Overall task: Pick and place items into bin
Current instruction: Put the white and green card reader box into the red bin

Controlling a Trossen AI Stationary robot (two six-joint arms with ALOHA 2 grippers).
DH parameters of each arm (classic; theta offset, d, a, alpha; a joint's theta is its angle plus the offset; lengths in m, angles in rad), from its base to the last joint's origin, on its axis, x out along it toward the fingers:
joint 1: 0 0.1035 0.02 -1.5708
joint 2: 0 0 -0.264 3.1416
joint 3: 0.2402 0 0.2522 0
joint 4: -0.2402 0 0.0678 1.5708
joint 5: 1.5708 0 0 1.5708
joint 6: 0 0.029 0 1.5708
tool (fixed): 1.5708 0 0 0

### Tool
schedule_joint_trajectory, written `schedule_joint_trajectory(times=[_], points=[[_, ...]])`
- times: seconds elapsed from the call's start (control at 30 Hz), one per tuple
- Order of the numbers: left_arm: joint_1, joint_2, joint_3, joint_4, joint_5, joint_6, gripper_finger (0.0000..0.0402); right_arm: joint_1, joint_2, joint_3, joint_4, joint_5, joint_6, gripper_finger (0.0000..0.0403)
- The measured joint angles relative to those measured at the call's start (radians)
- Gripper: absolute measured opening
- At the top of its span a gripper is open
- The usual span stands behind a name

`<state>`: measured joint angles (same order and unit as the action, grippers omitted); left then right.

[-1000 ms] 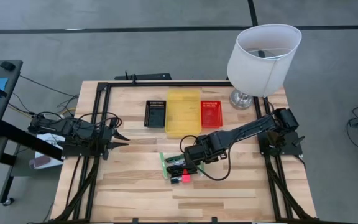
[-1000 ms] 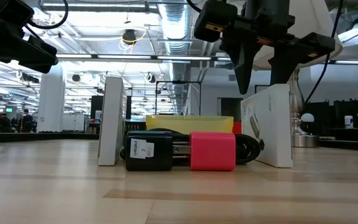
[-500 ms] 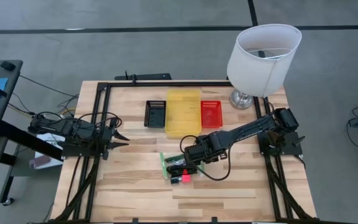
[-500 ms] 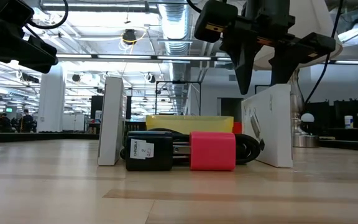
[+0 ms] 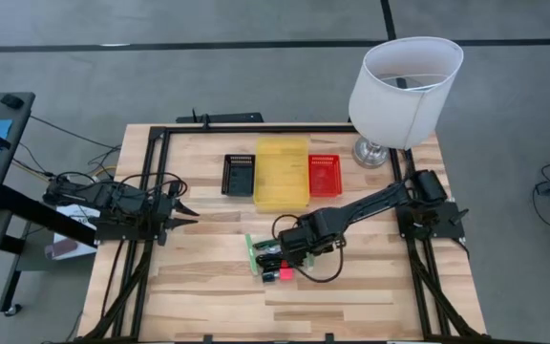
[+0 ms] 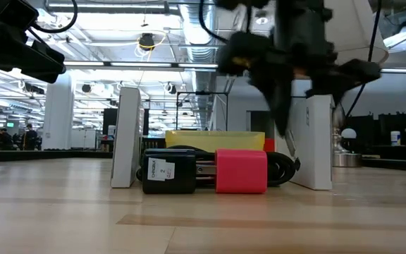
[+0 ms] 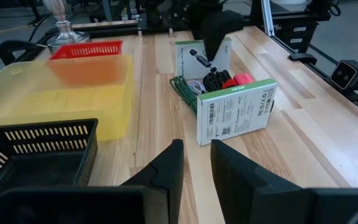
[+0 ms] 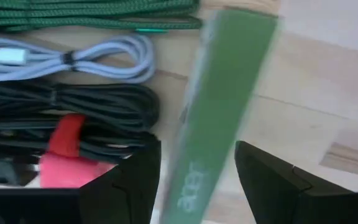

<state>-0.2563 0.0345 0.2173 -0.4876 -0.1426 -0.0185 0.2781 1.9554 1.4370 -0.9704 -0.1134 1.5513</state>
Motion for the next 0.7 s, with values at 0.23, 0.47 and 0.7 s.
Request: schedule_joint_trajectory(times=[0.23, 0.47, 0.7], points=[[0.0, -0.002, 0.0, -0.003, 0.001, 0.0, 0.0073, -0.013, 0.014, 0.004, 0.016, -0.015, -0.007, 0.0187], [0.0, -0.002, 0.0, -0.002, 0.0, 0.0, 0.0073, -0.012, 0.014, 0.003, 0.014, -0.016, -0.007, 0.0129], [0.0, -0.002, 0.0, -0.001, 0.0, 0.0, 0.0073, -0.013, 0.014, 0.003, 0.014, -0.016, -0.007, 0.007]])
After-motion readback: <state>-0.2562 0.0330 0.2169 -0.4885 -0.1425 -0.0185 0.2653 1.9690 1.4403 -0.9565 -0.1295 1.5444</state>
